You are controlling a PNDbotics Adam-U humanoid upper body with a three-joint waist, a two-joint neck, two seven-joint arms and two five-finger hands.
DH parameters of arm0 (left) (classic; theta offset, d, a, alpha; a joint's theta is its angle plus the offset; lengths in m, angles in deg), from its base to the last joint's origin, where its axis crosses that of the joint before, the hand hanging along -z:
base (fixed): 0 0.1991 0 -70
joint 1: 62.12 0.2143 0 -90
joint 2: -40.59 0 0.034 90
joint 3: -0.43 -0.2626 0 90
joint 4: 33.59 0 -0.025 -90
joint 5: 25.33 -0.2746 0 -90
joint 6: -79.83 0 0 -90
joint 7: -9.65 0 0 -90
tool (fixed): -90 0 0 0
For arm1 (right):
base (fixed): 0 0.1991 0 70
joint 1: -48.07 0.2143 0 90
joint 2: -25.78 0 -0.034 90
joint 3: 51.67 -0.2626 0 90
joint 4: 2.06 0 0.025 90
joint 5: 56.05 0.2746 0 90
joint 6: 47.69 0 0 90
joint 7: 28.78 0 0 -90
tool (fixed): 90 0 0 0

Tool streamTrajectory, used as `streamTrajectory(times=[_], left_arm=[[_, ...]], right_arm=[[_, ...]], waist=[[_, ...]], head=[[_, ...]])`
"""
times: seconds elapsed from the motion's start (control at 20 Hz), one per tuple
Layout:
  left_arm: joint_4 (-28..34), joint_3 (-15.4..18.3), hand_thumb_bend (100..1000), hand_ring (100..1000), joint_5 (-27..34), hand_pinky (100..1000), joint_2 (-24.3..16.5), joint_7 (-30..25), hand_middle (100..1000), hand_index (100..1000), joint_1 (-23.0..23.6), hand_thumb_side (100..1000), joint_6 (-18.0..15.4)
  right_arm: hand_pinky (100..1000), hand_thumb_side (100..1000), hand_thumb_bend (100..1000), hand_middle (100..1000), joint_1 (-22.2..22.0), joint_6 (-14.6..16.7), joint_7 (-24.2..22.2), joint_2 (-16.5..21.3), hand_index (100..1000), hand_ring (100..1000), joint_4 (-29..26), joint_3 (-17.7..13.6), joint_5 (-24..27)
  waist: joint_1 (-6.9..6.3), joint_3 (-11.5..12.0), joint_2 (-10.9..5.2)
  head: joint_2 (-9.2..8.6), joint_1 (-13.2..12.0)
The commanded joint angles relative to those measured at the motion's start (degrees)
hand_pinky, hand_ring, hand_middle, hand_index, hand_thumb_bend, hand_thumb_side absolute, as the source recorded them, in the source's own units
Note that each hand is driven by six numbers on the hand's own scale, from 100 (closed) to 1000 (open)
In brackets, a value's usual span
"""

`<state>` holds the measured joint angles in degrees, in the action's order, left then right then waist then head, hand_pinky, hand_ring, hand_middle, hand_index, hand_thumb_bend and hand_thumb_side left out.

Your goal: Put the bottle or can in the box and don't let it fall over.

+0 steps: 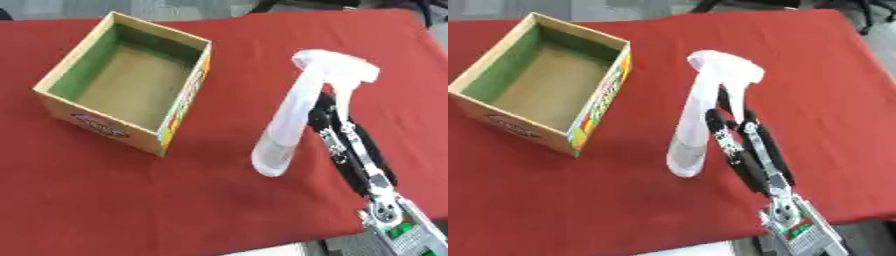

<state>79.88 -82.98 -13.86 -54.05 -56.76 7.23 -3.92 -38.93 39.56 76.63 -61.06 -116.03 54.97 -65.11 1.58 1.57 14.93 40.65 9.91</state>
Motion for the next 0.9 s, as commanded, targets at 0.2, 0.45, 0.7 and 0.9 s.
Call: streamTrajectory(times=[0.2,0.45,0.7,0.9], left_arm=[[1.12,0.31,302,1000,0.14,484,-0.8,-0.22,1000,724,-0.56,938,-0.04],[1.12,0.31,302,1000,0.18,485,-0.78,-0.23,1000,723,-0.62,938,-0.05],[1.12,0.29,301,1000,0.2,485,-0.75,-0.27,1000,723,-0.7,937,-0.07],[1.12,0.31,302,1000,0.2,484,-0.74,-0.29,1000,722,-0.74,937,-0.06]], right_arm=[[846,1000,338,921,0.88,0.67,-0.52,0.95,1000,967,-0.62,-0.05,0.89],[846,1000,324,918,1.54,0.7,-0.93,1.45,1000,967,-0.62,-0.05,1.47],[845,1000,326,914,2.14,0.47,-1.23,1.94,1000,966,-0.62,-0.07,2.1],[845,1000,317,910,2.39,0.55,-1.45,2.03,1000,965,-0.62,-0.01,2.67]], waist=[[-0.17,-0.07,-0.78],[-0.15,-0.02,-0.76],[-0.14,0.06,-0.7],[-0.14,0.07,-0.69]], head=[[-0.63,0.3],[-0.69,0.49],[-0.68,0.64],[-0.67,0.69]])
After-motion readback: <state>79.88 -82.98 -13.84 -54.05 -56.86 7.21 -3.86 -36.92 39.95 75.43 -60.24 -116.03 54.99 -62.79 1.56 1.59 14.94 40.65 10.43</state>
